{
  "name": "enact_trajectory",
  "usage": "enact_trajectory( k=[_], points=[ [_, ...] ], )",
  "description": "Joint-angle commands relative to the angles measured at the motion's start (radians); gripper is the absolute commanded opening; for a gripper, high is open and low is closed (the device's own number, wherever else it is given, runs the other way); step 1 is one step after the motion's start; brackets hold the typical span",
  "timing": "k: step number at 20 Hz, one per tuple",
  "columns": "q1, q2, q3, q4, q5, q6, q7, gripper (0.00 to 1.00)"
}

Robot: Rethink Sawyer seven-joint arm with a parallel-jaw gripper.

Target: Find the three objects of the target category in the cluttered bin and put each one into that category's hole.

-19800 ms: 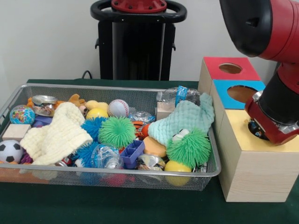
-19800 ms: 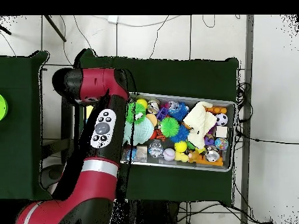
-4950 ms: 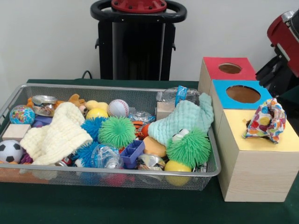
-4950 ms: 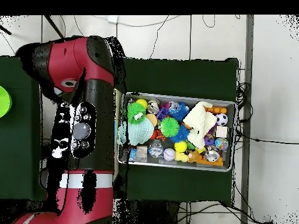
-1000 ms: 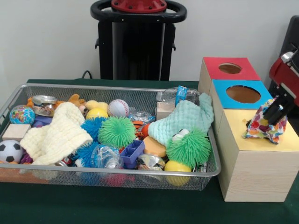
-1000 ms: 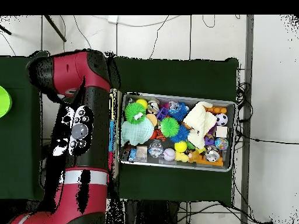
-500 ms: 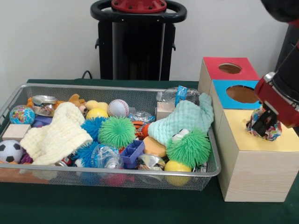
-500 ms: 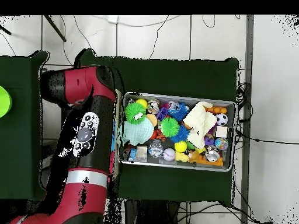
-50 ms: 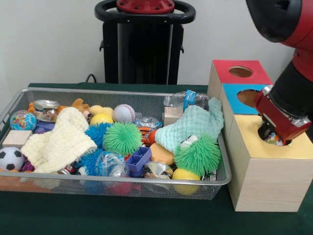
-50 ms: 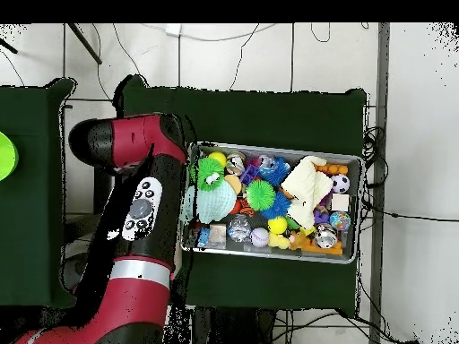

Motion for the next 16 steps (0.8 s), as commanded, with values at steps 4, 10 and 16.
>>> enact_trajectory(
  k=[4,10,16],
  points=[
    [-0.041,0.018,0.145,0.196,0.025,-0.062,0.020,0.00],
    [-0.040,0.019,0.141,0.199,0.020,-0.061,0.023,0.00],
    [-0.018,0.035,0.099,0.174,-0.018,-0.029,0.030,0.00]
  ],
)
